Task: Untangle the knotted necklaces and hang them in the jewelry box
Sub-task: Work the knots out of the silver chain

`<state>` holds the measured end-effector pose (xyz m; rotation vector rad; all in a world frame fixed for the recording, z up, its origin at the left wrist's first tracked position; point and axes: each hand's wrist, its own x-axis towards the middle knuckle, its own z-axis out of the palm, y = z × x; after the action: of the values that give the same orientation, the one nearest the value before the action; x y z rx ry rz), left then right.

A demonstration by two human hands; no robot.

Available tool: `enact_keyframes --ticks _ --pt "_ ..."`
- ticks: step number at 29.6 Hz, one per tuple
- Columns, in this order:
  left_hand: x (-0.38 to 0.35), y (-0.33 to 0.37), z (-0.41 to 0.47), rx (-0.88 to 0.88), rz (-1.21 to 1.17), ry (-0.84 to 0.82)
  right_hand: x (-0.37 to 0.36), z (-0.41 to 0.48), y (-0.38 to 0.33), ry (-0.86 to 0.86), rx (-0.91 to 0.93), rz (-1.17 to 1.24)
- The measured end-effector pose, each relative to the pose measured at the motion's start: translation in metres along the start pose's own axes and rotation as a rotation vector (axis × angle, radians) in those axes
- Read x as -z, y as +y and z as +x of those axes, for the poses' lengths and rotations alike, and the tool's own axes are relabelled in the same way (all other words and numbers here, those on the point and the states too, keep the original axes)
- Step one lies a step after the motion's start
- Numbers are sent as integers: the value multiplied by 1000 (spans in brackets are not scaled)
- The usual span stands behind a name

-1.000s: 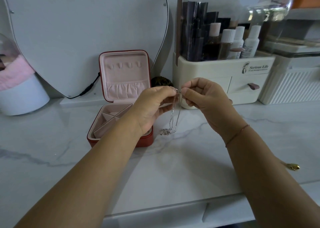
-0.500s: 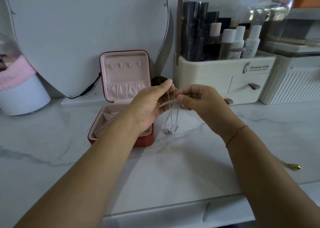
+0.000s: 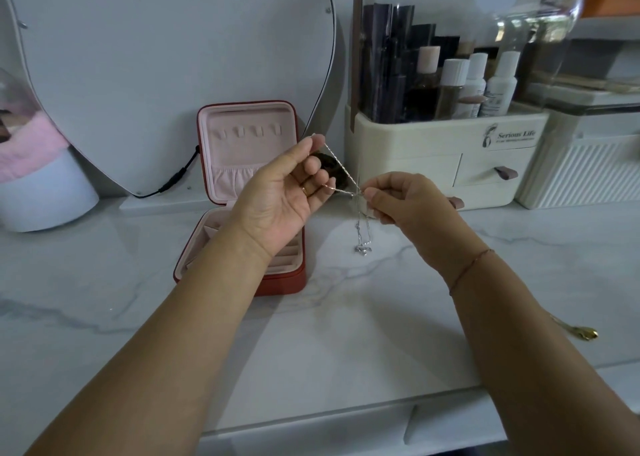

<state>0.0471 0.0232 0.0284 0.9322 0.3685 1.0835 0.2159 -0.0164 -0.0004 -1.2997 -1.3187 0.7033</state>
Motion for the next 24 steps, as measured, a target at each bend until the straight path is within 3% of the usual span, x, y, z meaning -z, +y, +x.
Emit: enact_keyframes --ticks 5,11,15,24 --pt "8 8 2 -63 97 -135 1 0 1 -29 -15 -69" --pt "10 20 -3 -151 217 -140 2 -1 5 -45 -65 -219" --pt "17 44 -5 -225 207 -30 6 -1 12 -70 -122 -386" --pt "32 53 -5 -282 484 136 11 0 10 36 -100 -350"
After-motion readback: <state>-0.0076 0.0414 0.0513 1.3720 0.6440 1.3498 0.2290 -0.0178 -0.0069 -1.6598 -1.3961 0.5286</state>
